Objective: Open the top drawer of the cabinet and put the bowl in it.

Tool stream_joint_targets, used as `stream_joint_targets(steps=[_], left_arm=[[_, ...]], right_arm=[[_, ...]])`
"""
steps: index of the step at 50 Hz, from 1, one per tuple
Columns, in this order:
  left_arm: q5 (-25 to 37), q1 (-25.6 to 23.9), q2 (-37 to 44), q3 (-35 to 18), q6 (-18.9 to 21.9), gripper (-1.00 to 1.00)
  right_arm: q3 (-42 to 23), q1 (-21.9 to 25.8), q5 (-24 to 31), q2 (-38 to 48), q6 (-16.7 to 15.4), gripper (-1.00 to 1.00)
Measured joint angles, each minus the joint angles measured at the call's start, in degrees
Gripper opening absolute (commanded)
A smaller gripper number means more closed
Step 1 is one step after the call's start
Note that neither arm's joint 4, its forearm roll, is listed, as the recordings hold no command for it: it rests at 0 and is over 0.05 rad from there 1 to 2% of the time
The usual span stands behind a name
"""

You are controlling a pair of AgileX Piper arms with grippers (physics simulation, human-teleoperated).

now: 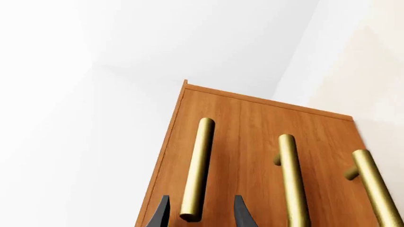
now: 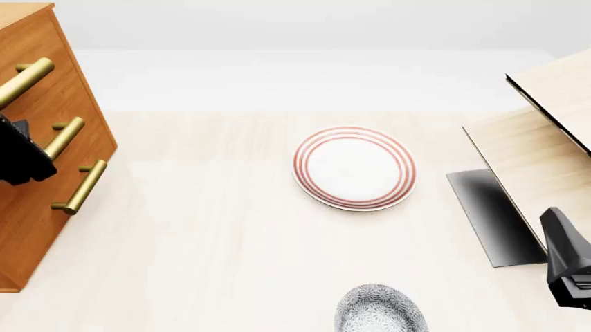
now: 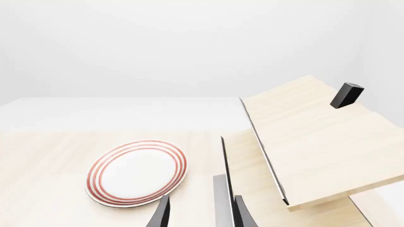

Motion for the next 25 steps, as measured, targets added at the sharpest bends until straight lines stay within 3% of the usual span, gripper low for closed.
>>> stream_joint_targets(steps=[1, 2, 25], left_arm=[[0.0, 0.1, -0.1, 0.0, 0.0, 1.0], [0.0, 0.2, -0.1, 0.0, -0.1, -1.0], [4.9, -1.5, -4.0, -0.6, 0.0, -1.0]], right_arm=[[0.0, 0.0, 0.0, 0.0, 0.0, 1.0], [0.0, 0.0, 0.0, 0.0, 0.0, 1.0], [0.0, 0.0, 0.0, 0.0, 0.0, 1.0]])
